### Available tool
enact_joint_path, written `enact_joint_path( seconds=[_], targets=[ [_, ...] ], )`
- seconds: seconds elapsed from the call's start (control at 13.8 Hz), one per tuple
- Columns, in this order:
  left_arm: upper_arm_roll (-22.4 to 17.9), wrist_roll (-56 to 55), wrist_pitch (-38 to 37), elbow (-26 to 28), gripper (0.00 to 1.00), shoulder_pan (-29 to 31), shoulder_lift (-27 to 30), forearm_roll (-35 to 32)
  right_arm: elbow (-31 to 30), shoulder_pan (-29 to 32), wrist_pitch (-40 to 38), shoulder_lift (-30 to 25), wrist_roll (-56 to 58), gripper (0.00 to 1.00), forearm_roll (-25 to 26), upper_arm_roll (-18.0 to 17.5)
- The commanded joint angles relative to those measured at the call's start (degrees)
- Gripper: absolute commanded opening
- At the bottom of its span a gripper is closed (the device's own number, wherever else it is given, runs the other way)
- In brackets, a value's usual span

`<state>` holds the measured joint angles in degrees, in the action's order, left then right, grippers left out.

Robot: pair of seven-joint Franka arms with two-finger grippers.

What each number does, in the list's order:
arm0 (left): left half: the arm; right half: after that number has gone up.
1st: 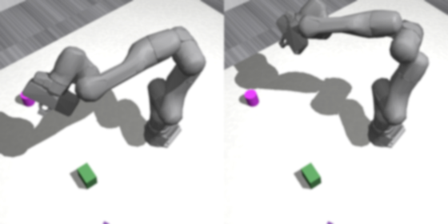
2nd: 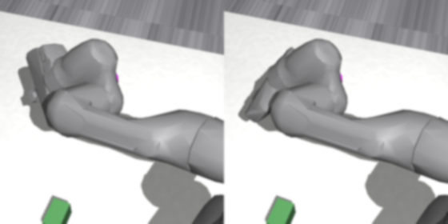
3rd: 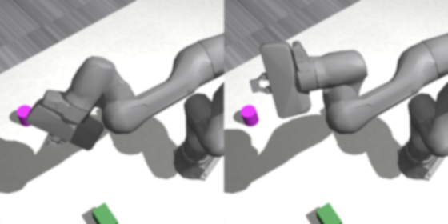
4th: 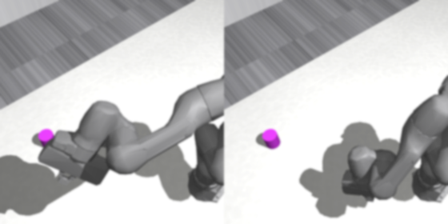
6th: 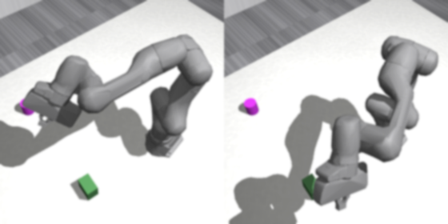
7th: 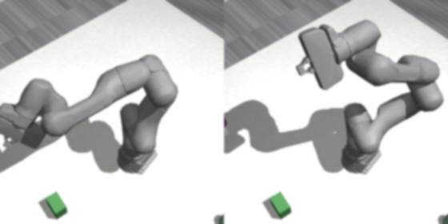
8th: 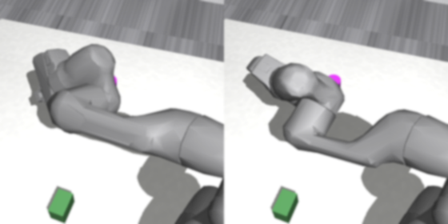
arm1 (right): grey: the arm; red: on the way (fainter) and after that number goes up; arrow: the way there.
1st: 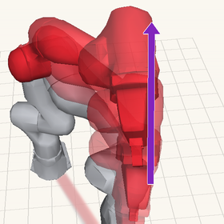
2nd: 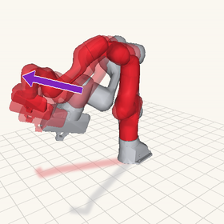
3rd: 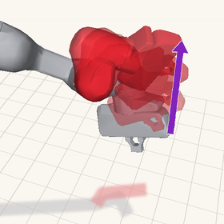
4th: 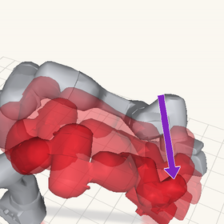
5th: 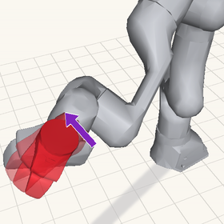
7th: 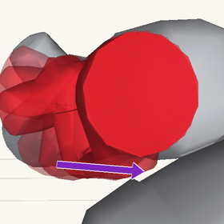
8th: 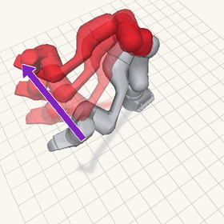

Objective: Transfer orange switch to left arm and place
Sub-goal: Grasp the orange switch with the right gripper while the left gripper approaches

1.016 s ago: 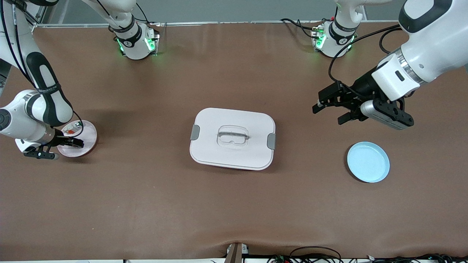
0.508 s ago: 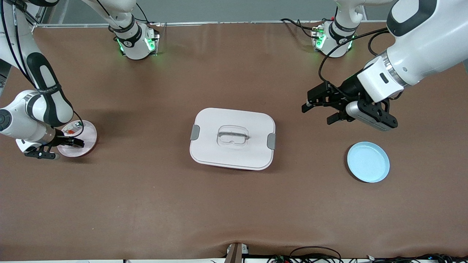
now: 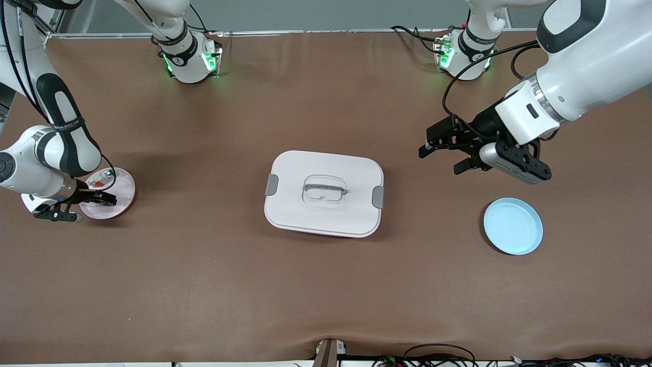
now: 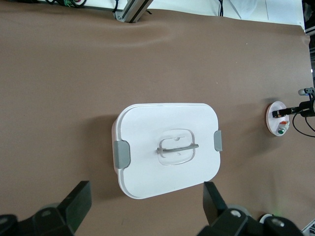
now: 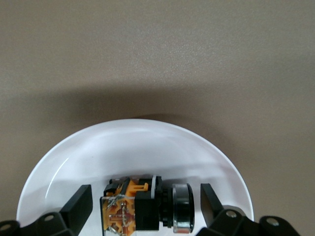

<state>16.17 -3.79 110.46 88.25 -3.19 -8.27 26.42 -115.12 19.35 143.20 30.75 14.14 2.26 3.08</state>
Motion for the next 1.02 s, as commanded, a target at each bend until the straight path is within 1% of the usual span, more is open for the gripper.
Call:
enact_joint_path(
  seconds=[0.0, 0.07, 0.15, 0.22, 0.44, 0.58, 0.65, 0.94],
  targets=[
    [0.17, 0.71, 0.28, -1.15, 1.00, 0.12, -0.69, 1.09, 1.30, 1.22, -0.20, 1.06, 1.24, 0.65, -0.33, -0.79],
    [0.17, 0.71, 0.28, -1.15, 1.00, 0.12, -0.69, 1.09, 1.30, 1.22, -0.20, 1.06, 1.24, 0.38, -0.33, -0.79],
    [0.17, 0.71, 0.28, -1.15, 1.00, 0.12, -0.69, 1.09, 1.30, 1.22, -0.20, 1.06, 1.24, 0.17, -0.33, -0.79],
    [0.17, 0.71, 0.28, -1.15, 1.00, 0.12, -0.69, 1.09, 1.30, 1.22, -0.20, 1.06, 1.24, 0.00, -0.33, -0.79],
    [0.17, 0.71, 0.28, -1.15, 1.00, 0.03, -0.69, 1.09, 1.73, 1.22, -0.55, 1.06, 1.06, 0.00, -0.33, -0.79],
    [0.17, 0.71, 0.28, -1.15, 1.00, 0.12, -0.69, 1.09, 3.14, 1.05, -2.12, 0.98, 1.06, 0.00, -0.33, -0.79],
    [0.09, 0.71, 0.28, -1.15, 1.00, 0.12, -0.69, 1.18, 4.54, 0.96, -4.66, 0.89, 1.06, 0.00, -0.41, -0.79],
    [0.17, 0.71, 1.86, -1.15, 1.00, -0.06, -1.13, 2.94, 11.04, 0.08, -21.08, 0.01, -1.04, 0.00, -1.73, -0.97]
  ],
)
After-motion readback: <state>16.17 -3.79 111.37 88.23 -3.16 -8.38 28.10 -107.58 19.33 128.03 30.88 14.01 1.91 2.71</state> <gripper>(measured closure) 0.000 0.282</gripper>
